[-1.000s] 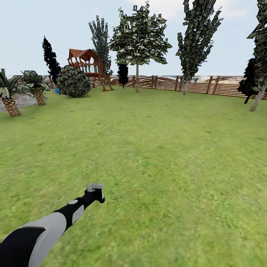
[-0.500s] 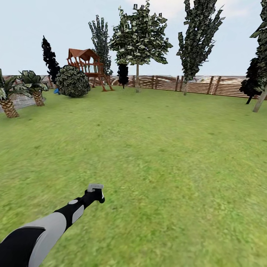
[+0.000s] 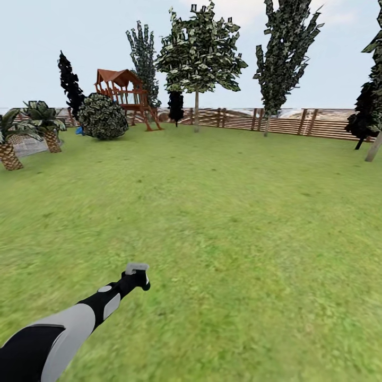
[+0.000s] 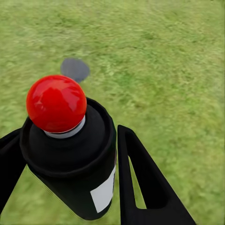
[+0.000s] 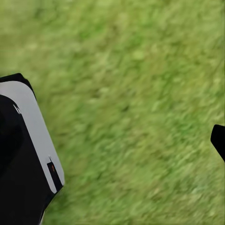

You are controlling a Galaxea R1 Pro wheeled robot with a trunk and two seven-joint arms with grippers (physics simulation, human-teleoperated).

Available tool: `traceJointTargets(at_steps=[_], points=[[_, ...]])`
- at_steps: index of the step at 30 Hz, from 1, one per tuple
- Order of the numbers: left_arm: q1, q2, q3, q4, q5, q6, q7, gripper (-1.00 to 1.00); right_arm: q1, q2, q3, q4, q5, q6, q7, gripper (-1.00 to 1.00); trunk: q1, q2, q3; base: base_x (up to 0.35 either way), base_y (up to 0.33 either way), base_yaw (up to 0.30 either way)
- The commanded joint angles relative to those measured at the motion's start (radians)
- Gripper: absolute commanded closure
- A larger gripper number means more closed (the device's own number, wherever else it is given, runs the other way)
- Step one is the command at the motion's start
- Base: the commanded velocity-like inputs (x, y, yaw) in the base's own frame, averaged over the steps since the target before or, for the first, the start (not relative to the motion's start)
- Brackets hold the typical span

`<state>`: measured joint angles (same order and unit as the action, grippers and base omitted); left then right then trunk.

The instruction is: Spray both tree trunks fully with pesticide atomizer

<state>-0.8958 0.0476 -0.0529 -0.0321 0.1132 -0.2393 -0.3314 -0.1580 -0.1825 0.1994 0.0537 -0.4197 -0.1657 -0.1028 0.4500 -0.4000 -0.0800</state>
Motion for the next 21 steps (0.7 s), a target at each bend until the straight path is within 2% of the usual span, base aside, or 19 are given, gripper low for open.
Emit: traceJointTargets(at_steps=[1,16,21], points=[[0.0,0.0,0.001,0.0,0.0,0.0,0.0,1.0,0.0,0.0,0.0,0.0,0.0,0.0,0.0,-1.0,0.0,0.0,0.0,0.35,0.0,0.0],[0.0,0.0,0.001,0.0,0.0,0.0,0.0,1.0,0.0,0.0,0.0,0.0,0.0,0.0,0.0,-1.0,0.0,0.0,0.0,0.35,0.0,0.0],[0.0,-0.011,0.001,0.0,0.0,0.0,0.0,1.0,0.0,0.0,0.0,0.0,0.0,0.0,0.0,-1.0,0.0,0.0,0.0,0.35,0.0,0.0]])
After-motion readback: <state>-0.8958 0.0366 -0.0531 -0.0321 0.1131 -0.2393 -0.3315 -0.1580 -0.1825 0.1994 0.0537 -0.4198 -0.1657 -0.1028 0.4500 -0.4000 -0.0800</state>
